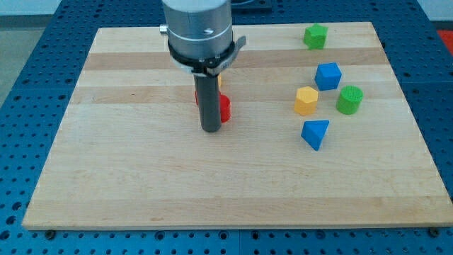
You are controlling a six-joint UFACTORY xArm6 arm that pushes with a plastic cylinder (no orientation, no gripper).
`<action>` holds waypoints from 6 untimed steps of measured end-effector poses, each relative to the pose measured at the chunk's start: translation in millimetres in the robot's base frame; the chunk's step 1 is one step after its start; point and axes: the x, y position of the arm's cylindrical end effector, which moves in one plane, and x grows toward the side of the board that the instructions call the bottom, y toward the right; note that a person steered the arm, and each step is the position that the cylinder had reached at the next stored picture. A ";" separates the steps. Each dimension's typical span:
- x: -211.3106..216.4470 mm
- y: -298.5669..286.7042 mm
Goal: Slide the hexagon left to the cube
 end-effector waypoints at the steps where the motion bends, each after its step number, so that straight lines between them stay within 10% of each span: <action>1: -5.1 0.0; 4: -1.0 166.3; 6: -23.3 169.8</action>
